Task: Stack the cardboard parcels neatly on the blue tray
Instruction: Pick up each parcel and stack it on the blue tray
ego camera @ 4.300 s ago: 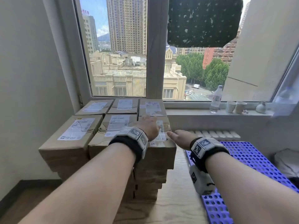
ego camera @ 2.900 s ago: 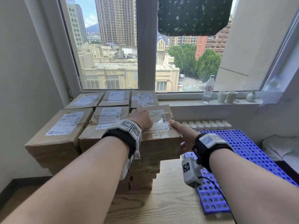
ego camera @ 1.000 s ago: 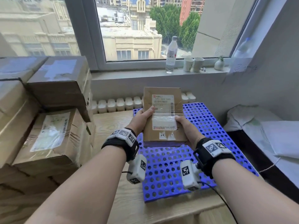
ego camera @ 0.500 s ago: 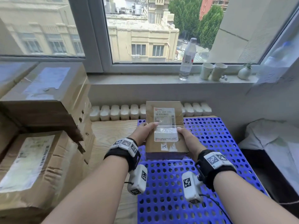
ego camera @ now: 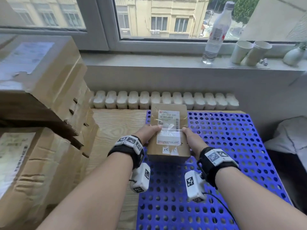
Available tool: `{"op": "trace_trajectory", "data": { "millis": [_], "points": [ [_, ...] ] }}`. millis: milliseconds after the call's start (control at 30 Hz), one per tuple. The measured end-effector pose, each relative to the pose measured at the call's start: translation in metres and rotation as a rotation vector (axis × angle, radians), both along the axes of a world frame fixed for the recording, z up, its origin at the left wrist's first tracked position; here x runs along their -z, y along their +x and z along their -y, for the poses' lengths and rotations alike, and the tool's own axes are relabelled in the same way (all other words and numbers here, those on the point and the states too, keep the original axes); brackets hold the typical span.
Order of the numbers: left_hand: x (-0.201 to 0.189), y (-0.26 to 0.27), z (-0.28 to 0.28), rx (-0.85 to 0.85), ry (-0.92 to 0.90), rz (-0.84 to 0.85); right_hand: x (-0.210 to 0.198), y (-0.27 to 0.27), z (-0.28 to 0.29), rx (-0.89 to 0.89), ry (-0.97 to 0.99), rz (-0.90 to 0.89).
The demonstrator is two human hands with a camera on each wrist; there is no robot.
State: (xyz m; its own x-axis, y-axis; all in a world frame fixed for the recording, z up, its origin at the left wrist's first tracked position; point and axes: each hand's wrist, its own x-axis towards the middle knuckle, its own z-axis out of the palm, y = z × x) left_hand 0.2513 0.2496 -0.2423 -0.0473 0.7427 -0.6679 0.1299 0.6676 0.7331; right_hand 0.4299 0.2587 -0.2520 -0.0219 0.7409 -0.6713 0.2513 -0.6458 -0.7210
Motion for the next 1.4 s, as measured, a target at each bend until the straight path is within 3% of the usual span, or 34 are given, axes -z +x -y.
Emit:
{"op": "trace_trajectory", "data": {
  "millis": [1033,1300,1400],
  "points": [
    [0.036,-0.001,-0.027,-0.01,-0.021,0.012,0.022,0.0,-0.031,-0.189,0.057,0.279],
    [0.026,-0.002,-0.024,0.088,0.015,-0.257,0.012,-0.004,-0.021,-0.228,0.122,0.367],
    [0.017,-0.002,-0.02,0.136,0.066,-0.324,0.0,-0.005,-0.013,-0.247,0.214,0.481]
  ]
}}
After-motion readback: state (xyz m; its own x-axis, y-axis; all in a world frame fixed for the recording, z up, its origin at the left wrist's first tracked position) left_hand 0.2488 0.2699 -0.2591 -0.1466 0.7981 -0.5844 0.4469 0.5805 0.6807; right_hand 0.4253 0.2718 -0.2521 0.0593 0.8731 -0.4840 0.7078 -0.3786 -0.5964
